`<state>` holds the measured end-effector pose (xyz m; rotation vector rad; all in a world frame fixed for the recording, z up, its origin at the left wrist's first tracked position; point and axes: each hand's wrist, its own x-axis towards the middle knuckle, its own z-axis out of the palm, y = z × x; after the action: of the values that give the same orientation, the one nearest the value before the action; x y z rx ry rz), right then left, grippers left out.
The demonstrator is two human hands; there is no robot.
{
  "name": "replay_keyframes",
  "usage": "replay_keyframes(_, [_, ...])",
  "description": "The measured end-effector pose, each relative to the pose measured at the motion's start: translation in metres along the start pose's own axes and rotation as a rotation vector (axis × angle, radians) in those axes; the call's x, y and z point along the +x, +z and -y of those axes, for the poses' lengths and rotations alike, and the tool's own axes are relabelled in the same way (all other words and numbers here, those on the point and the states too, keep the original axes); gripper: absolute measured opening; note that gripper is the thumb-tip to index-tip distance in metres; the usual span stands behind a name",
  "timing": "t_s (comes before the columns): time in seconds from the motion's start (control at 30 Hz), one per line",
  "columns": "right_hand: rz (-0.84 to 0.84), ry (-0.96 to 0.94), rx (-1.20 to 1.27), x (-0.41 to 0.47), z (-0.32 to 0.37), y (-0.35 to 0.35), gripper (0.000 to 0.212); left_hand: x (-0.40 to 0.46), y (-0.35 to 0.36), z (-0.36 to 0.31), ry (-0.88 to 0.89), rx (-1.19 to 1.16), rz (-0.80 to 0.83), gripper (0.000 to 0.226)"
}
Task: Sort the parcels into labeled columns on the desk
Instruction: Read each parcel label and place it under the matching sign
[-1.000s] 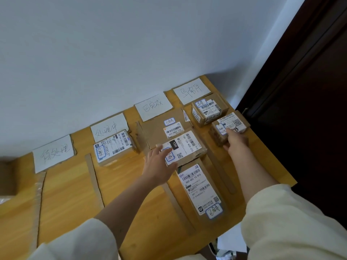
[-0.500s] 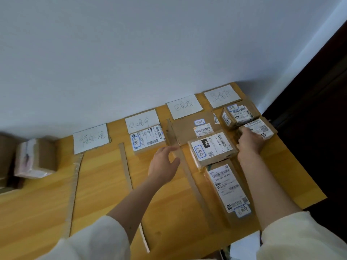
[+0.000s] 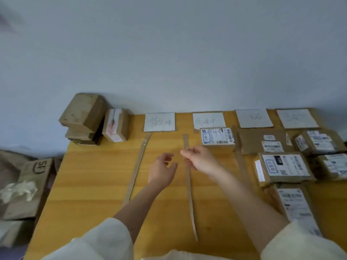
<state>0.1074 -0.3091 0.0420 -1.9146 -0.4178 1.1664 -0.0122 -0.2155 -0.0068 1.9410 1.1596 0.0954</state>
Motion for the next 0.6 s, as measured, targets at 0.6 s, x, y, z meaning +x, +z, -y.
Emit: replay_keyframes(0.6, [0.128,0.005,-0.396,0.065,0.063,0.193,0.053,0.048,-0.145,0.156,-0.322,-0.29,-0.246,0.062])
